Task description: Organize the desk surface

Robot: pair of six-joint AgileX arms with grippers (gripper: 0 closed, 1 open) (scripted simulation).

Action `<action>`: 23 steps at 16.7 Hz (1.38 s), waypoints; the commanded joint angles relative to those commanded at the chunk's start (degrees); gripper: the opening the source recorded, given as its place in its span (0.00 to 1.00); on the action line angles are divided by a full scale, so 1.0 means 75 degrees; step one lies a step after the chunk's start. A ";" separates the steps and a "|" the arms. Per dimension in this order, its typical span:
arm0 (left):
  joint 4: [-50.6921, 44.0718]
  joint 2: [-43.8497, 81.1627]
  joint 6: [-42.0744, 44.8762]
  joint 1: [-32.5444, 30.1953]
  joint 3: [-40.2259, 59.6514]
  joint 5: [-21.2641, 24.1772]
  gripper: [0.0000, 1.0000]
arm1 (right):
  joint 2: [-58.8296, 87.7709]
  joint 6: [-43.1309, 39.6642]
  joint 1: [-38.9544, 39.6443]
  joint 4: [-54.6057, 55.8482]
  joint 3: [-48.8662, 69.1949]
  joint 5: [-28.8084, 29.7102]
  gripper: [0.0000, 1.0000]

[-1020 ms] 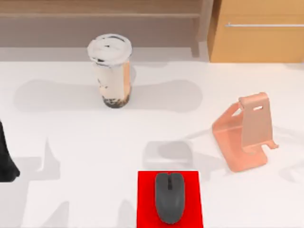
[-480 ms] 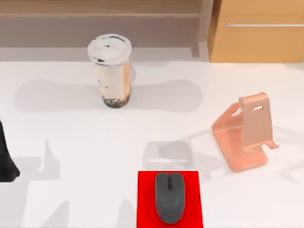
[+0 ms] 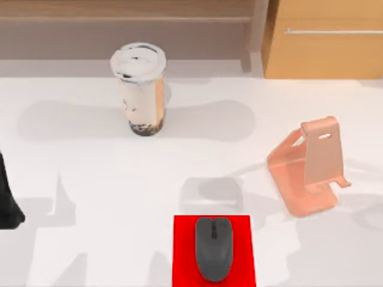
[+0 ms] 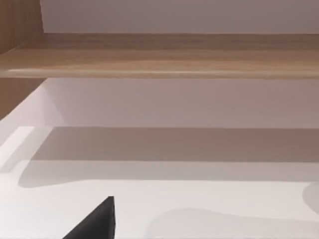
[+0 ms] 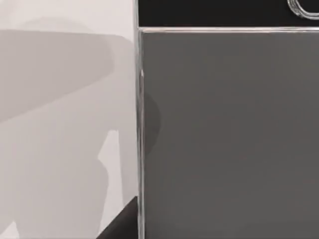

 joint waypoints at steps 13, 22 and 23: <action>0.0000 0.0000 0.0000 0.0000 0.0000 0.0000 1.00 | -0.4258 0.3336 0.6671 0.3701 -0.2500 0.1393 0.00; 0.0000 0.0000 0.0000 0.0000 0.0000 0.0000 1.00 | -0.4608 0.3664 0.6754 0.3831 -0.2376 0.1474 0.00; 0.0000 0.0000 0.0000 0.0000 0.0000 0.0000 1.00 | -0.4745 0.3785 0.6750 0.3900 -0.2269 0.1502 0.00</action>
